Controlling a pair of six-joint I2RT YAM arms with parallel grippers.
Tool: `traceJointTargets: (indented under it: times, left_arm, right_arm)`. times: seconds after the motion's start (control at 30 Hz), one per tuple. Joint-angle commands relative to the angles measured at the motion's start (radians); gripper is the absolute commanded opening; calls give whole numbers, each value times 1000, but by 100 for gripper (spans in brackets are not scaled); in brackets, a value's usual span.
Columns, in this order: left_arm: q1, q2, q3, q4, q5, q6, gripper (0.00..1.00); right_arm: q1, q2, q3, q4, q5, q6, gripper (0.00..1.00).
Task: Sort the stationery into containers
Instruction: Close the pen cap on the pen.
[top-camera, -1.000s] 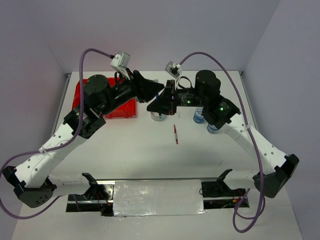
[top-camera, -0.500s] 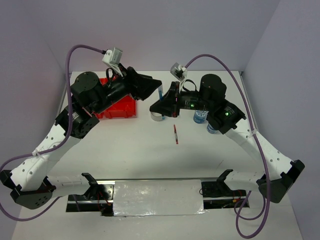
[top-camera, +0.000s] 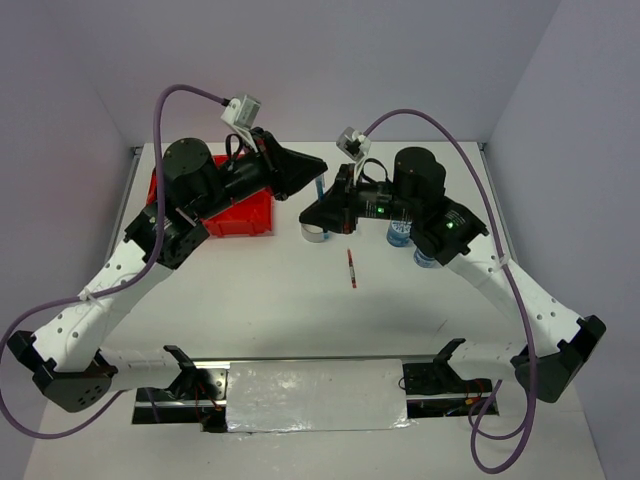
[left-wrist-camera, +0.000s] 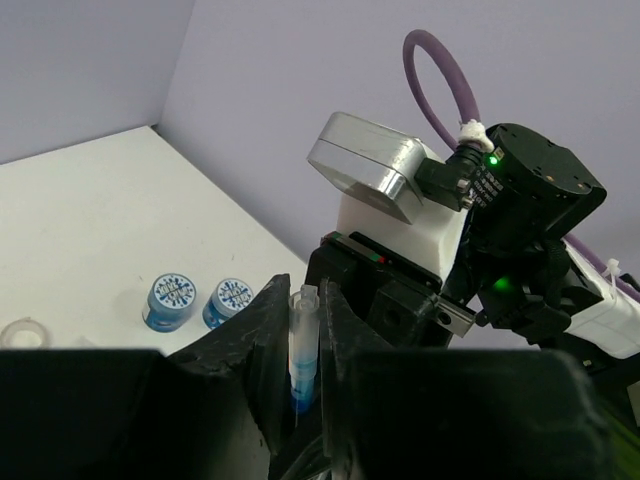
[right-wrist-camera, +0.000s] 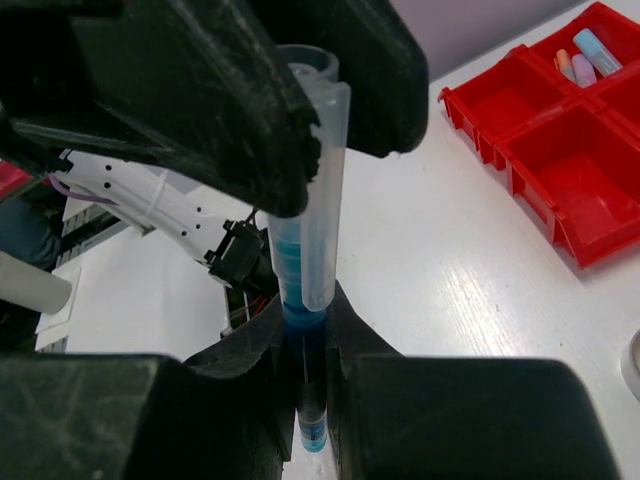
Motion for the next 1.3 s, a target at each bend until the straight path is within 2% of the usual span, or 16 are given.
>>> traceJointTargets:
  times: [0.0,0.07,0.17,0.37,0.6,0.73,0.83,0.97,1.0,1.03,1.07,1.13,1.17,1.2,1.27]
  left_arm:
    - [-5,15,5,30,67,-18,14]
    - [-4,21,-2,4,69,-18,0]
    - [-4,22,-47,-2,84,-28,0]
    - [-18,-5,-267,48,162,-102,0]
    - [-145,-14,-392,99,192,-117,0]
    - [-163,-39,-470,160,196,-150,0]
    - [-133,-70,-434,72,124,-96,0]
    - [-47,-61,-253,-33,60,-19,0]
    - [-23,-54,-225,-47,46,-16,18]
    - [-12,-48,-190,-38,58,-5,28]
    - [-1,-45,-173,-30,61,-5,37]
    - [13,-38,-136,4,72,-7,47]
    - [16,-27,-125,10,89,-8,47]
    - [18,-22,-113,16,92,-16,33]
    - [21,-7,-105,39,113,-21,31]
  right_arm:
    - [10,0,63,8,15,-23,0]
    - [8,4,91,-3,21,-28,0]
    - [-6,6,133,11,22,-20,0]
    - [-81,52,316,43,1,-2,0]
    - [-131,145,480,90,-24,46,0]
    - [-156,184,528,92,-31,55,0]
    - [-151,166,471,84,-95,57,0]
    - [-95,84,254,107,-141,53,0]
    - [-83,63,227,107,-146,55,0]
    - [-70,55,191,98,-145,50,0]
    - [-60,49,178,86,-134,34,0]
    - [-36,34,148,60,-120,23,0]
    - [-32,27,137,60,-113,23,0]
    - [-29,11,109,80,-100,26,0]
    - [-29,1,98,86,-96,32,0]
